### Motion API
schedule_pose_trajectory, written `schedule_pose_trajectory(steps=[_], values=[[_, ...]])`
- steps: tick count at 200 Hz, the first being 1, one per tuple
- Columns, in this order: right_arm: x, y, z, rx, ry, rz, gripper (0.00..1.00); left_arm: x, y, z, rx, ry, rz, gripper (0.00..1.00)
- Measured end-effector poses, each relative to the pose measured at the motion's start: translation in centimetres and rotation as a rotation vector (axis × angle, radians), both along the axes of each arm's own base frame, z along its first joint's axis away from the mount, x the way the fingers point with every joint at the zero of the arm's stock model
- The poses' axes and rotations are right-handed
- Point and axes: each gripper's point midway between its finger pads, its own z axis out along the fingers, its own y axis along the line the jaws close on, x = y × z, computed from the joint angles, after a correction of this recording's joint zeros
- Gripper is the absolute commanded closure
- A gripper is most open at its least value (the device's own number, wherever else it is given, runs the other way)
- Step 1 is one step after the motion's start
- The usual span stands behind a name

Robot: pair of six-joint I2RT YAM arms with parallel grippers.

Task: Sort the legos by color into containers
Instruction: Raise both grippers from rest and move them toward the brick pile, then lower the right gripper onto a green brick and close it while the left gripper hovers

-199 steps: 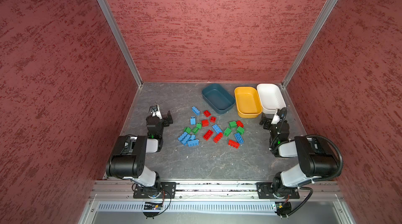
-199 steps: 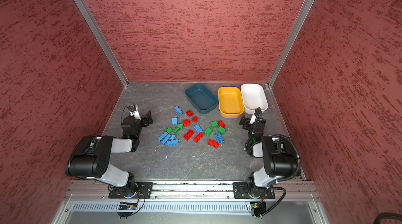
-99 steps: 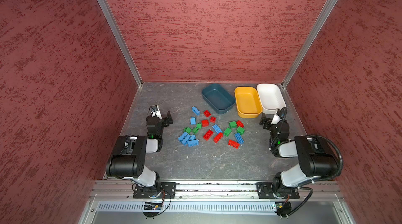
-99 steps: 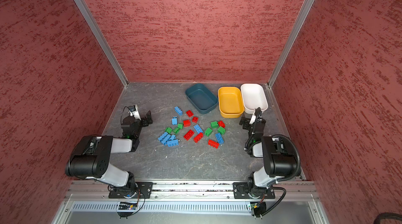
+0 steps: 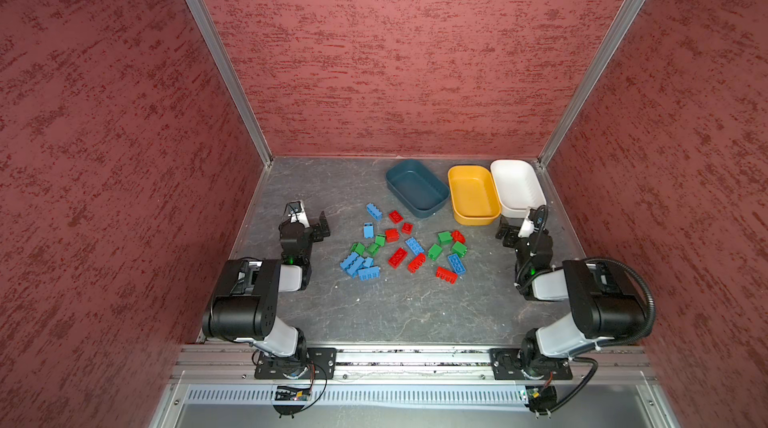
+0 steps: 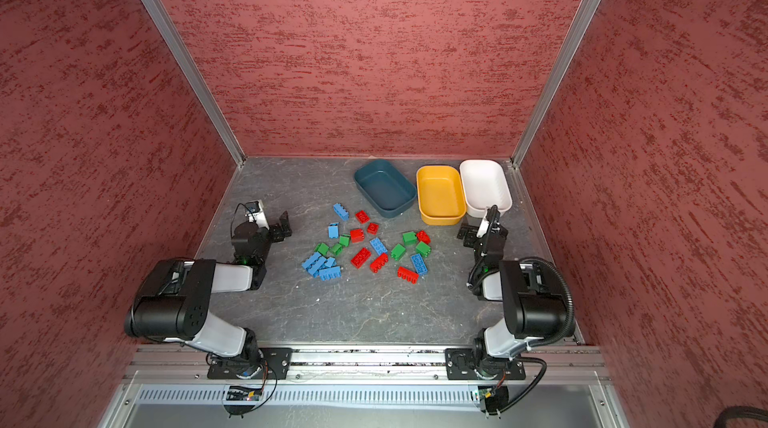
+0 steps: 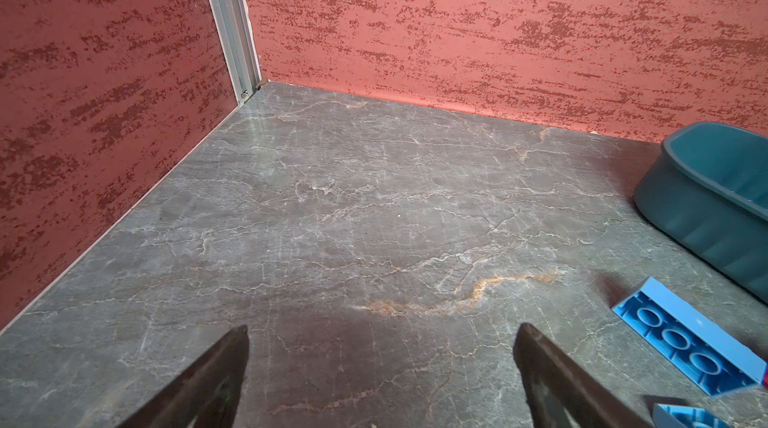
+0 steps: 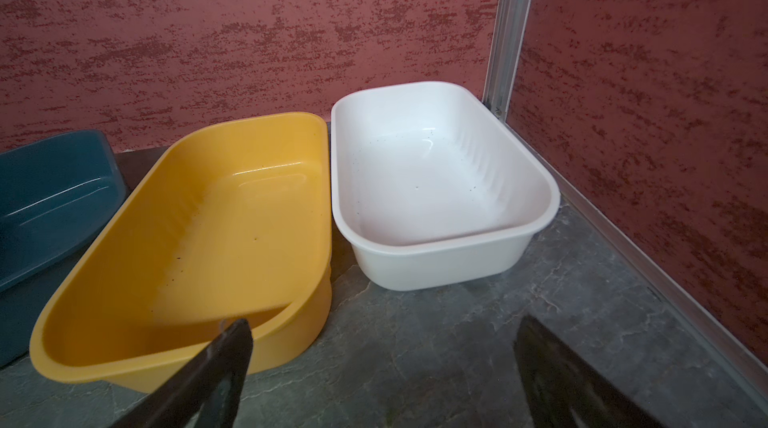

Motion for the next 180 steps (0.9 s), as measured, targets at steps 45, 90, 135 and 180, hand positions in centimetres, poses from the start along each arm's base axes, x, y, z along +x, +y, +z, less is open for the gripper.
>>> schedule_pose_trajectory(steps=[45,90,135,180], values=[[-0.5,0.2,3.3,-0.008,-0.064,0.008,0.01,-0.5,0.0,1.8,0.0,-0.019,0.0,0.01],[-0.2,1.3,7.7,0.05,-0.065,0.064,0.01,-2.1,-0.2,8.3,-0.024,-0.153,0.011,0.01],[-0.8,3.2,8.0,0.246,0.078,0.119,0.01,-2.7,-4.0,12.0,-0.141,-0.182,-0.01,0.01],[-3.2,7.2,2.3,0.518,0.358,0.22,0.01,-2.7,-8.6,11.6,-0.296,-0.094,-0.042,0.01]])
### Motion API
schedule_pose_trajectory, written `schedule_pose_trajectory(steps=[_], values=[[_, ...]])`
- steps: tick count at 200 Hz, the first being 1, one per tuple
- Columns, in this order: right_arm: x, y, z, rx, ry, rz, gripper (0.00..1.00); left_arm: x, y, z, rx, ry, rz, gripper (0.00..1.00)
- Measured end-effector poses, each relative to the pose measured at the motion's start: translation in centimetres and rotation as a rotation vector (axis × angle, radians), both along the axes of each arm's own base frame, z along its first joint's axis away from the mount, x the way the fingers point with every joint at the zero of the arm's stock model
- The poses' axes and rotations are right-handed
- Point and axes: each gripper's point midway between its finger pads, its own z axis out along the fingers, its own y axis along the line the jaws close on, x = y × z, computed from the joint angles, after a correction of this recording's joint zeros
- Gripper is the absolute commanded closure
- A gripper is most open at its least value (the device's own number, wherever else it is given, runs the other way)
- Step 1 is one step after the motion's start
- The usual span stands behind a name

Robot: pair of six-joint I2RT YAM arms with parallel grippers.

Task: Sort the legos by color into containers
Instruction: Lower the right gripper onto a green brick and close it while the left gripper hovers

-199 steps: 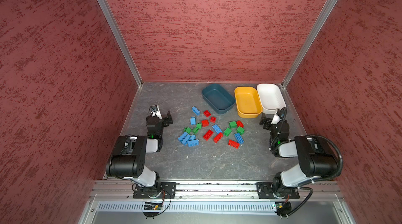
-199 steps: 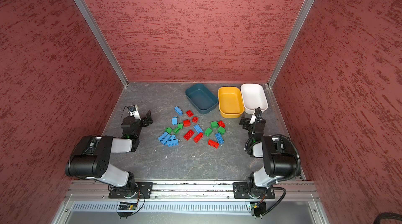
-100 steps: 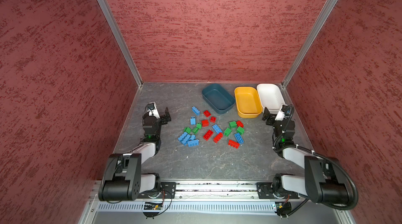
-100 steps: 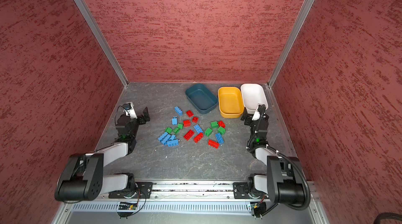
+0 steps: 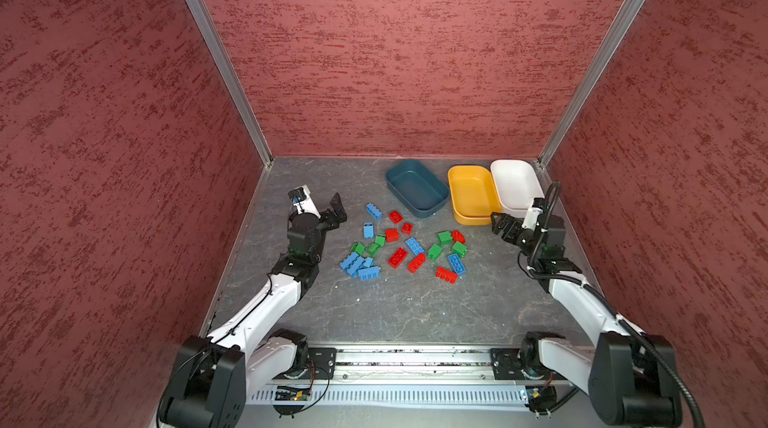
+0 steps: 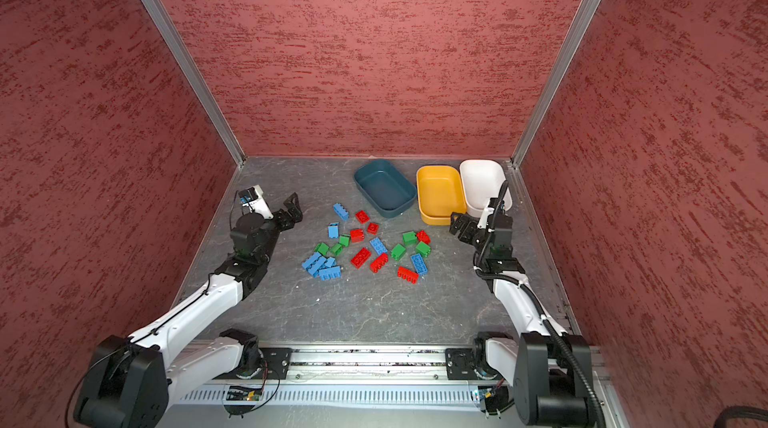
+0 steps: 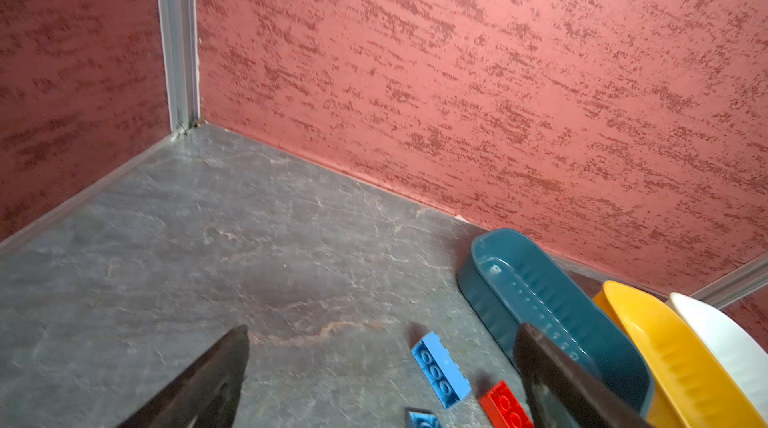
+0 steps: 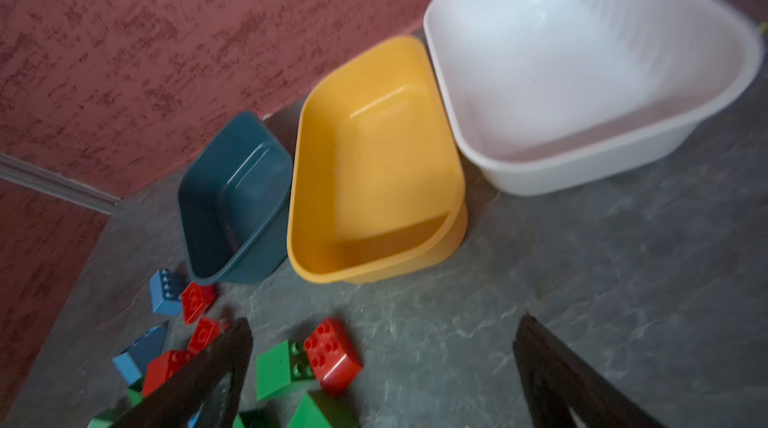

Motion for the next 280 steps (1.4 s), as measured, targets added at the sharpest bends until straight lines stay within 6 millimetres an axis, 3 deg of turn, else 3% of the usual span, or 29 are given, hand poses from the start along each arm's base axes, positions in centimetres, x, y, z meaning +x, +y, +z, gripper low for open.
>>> schedule_pose_trajectory(steps=[39,70,109,161,280], values=[[-1.8,4.3,-4.6,0.059,0.251,0.117,0.01,1.1,-4.0,-2.4,-0.03,0.14,-0.037,0.01],[-1.9,6.8,-5.9,-0.028,0.349,0.177,0.03,1.7,-6.3,-4.5,0.01,0.225,-0.049,0.01],[-1.4,8.9,-7.5,-0.156,0.42,0.236,0.1,2.2,-7.8,-5.1,0.042,0.249,-0.062,0.01],[-2.6,9.8,-10.7,-0.278,0.529,0.306,0.27,2.5,-8.1,-5.3,0.064,0.259,-0.065,0.0],[-1.6,9.3,-10.8,-0.453,0.524,0.294,0.56,3.0,-8.6,-6.2,0.116,0.288,-0.063,0.01]])
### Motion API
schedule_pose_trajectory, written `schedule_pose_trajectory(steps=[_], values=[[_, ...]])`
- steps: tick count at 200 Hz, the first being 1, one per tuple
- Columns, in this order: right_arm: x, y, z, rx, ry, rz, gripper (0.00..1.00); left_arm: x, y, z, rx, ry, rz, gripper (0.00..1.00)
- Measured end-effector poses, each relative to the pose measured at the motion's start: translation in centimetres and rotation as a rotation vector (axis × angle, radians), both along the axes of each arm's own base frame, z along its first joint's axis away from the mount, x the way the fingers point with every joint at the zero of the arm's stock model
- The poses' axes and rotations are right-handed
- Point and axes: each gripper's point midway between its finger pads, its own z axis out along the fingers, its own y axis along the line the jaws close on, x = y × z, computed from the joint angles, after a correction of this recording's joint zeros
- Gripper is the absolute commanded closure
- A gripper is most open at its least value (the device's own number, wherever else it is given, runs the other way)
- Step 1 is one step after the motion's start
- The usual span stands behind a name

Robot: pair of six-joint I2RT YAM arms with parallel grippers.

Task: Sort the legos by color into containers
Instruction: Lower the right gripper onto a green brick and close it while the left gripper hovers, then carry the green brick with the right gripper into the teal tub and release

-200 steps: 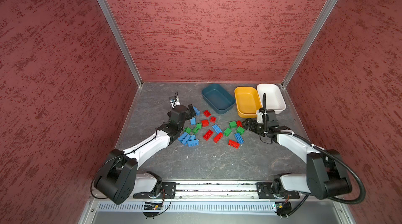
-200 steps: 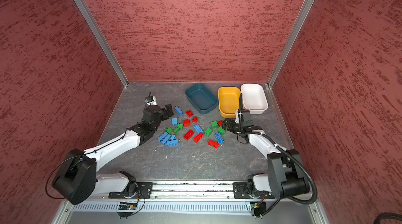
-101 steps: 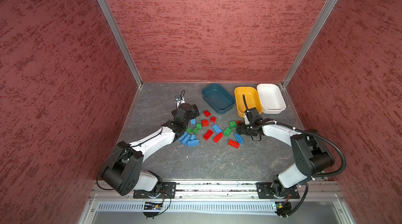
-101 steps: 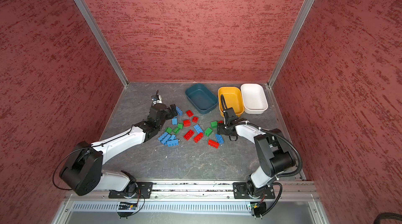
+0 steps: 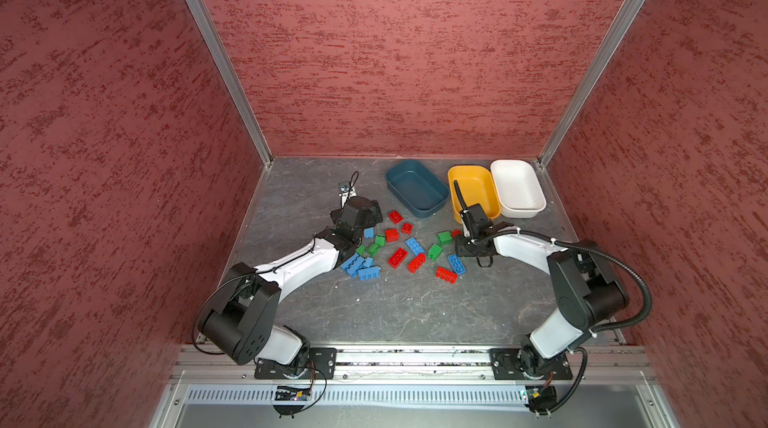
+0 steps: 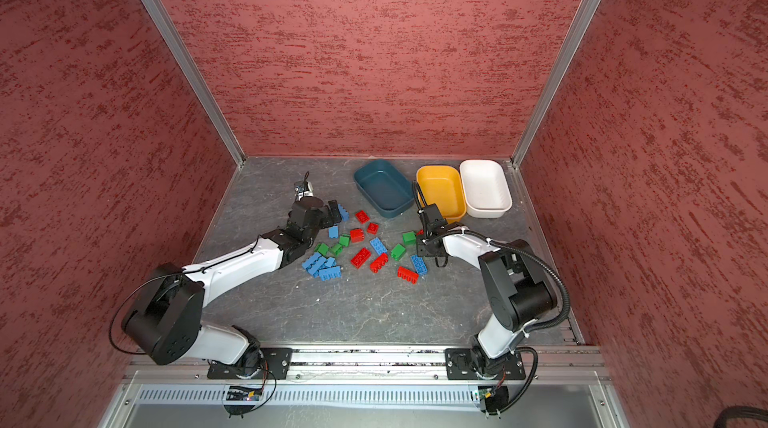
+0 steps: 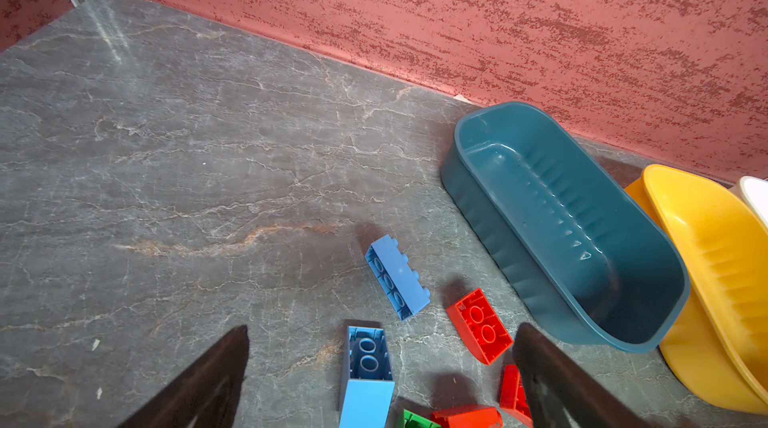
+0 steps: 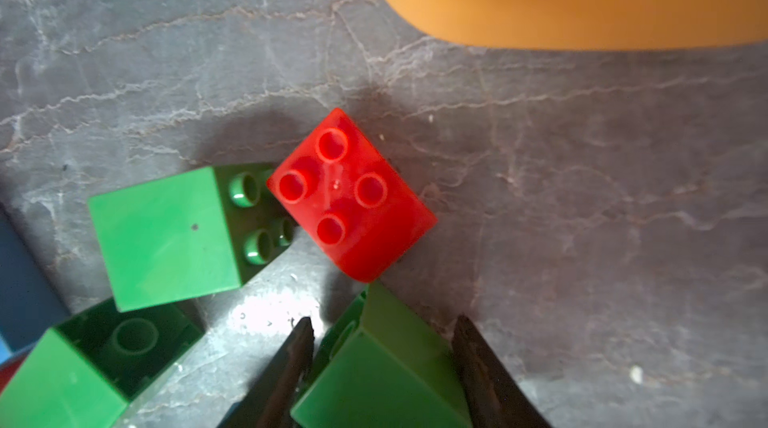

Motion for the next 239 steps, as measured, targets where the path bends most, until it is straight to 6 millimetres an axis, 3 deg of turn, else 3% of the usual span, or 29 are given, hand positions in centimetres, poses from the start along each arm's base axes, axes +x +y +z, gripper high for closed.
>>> schedule_pose_trajectory(steps=[45,79,115,143,160,186,215,239], values=[[0.8,0.5,4.2,0.049,-0.122,0.018,0.58,0.5,-0.3,0.5,0.013,-0.006,0.002,0.01],[2.2,3.6,7.8,0.203,-0.213,0.102,0.58,1.2,-0.9,0.9,0.005,-0.004,-0.004,0.01],[8.0,7.4,11.5,0.309,-0.324,0.156,0.58,1.6,-2.0,-0.3,-0.014,0.066,-0.027,0.01],[13.0,9.3,12.1,0.308,-0.378,0.156,0.57,1.5,-2.6,-1.1,-0.014,0.142,-0.037,0.01],[15.7,10.3,11.7,0.29,-0.394,0.154,0.48,1.4,-2.8,-1.5,-0.008,0.19,-0.04,0.01],[18.6,11.1,11.1,0.255,-0.409,0.152,0.26,0.8,-2.7,-2.3,0.006,0.255,-0.041,0.01],[18.2,11.0,10.9,0.226,-0.399,0.17,0.21,0.0,-2.6,-3.0,0.0,0.31,-0.039,0.01],[14.9,9.6,10.0,0.195,-0.347,0.168,0.22,-0.5,-2.6,-3.5,-0.011,0.344,-0.047,0.01]])
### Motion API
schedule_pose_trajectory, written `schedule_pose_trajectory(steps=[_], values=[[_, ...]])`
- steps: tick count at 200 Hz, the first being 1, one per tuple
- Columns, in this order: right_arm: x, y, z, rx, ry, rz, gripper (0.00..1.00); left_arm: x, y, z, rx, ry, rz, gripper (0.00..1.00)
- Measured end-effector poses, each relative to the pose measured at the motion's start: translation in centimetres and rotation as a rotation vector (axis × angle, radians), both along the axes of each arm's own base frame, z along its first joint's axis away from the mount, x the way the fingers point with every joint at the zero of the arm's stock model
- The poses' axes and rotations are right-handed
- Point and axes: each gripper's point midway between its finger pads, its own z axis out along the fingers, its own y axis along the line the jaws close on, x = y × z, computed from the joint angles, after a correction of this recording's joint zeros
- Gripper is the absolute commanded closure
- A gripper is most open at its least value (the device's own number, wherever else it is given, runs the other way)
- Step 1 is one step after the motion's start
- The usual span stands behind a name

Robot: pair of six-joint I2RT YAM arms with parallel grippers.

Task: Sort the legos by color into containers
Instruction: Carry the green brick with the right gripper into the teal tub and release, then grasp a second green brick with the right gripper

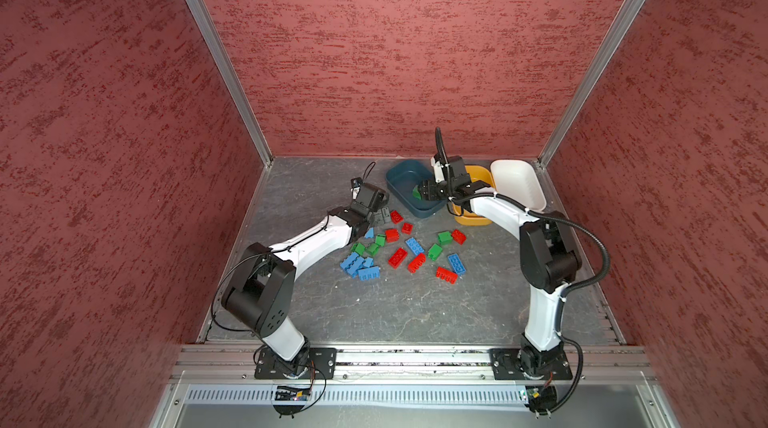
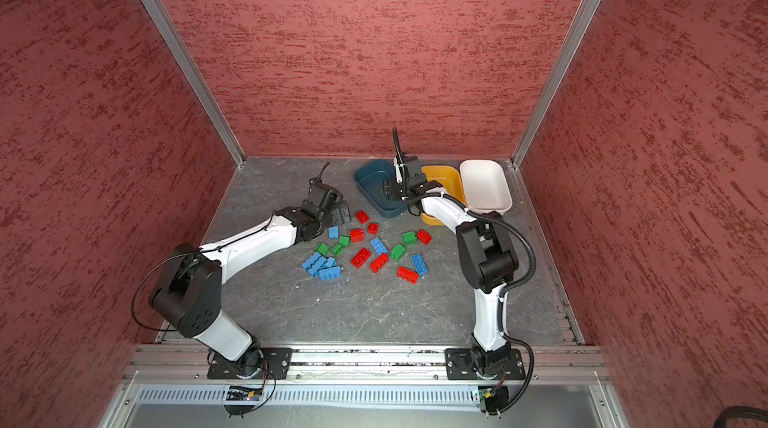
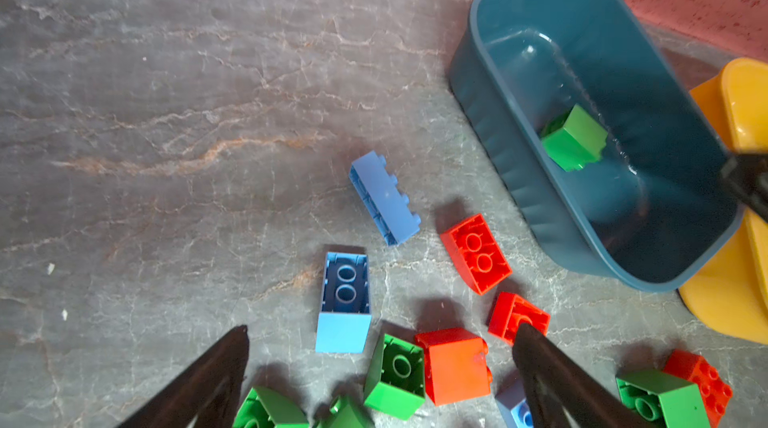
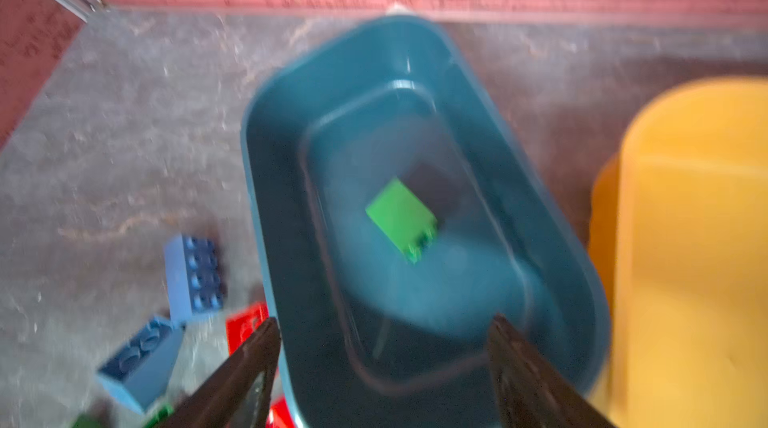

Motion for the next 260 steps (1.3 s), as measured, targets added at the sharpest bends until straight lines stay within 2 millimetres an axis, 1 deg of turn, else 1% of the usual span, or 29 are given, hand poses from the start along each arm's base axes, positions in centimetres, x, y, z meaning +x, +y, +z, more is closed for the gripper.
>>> schedule_pose_trajectory(steps=[22,42,66,82,103,156,176,184,227,249,260], values=[[-4.4,-1.8,-1.2,-0.034,0.075,0.001,0.24,0.0,-0.3,-0.4,-0.007,0.026,-0.007,0.0],[-7.6,-2.8,-2.1,-0.063,0.133,0.002,0.26,0.0,-0.8,-0.7,-0.015,0.047,-0.017,0.01],[-10.0,-3.2,-3.9,-0.106,0.201,0.012,0.27,0.0,-1.1,-1.3,-0.025,0.071,-0.023,0.01],[-10.9,-3.3,-4.9,-0.142,0.236,0.014,0.28,-0.1,-1.2,-1.8,-0.028,0.088,-0.025,0.01],[-11.2,-3.4,-5.8,-0.18,0.256,0.009,0.31,-0.2,-1.5,-2.0,-0.035,0.106,-0.032,0.01],[-10.3,-3.4,-8.2,-0.254,0.302,-0.008,0.36,-0.2,-1.7,-1.8,-0.039,0.11,-0.036,0.01],[-9.9,-3.4,-8.3,-0.268,0.297,-0.011,0.37,-0.3,-1.6,-1.9,-0.037,0.114,-0.036,0.01],[-9.8,-3.3,-8.4,-0.272,0.298,-0.01,0.39,-0.3,-1.6,-1.9,-0.037,0.114,-0.036,0.01],[-10.3,-3.1,-9.7,-0.298,0.33,0.002,0.43,-0.3,-1.6,-1.9,-0.037,0.114,-0.036,0.01],[-10.5,-3.0,-9.9,-0.303,0.336,0.008,0.47,-0.3,-1.6,-1.9,-0.038,0.114,-0.037,0.01],[-10.5,-2.9,-9.9,-0.305,0.334,0.01,0.51,-0.3,-1.7,-1.9,-0.039,0.115,-0.038,0.01]])
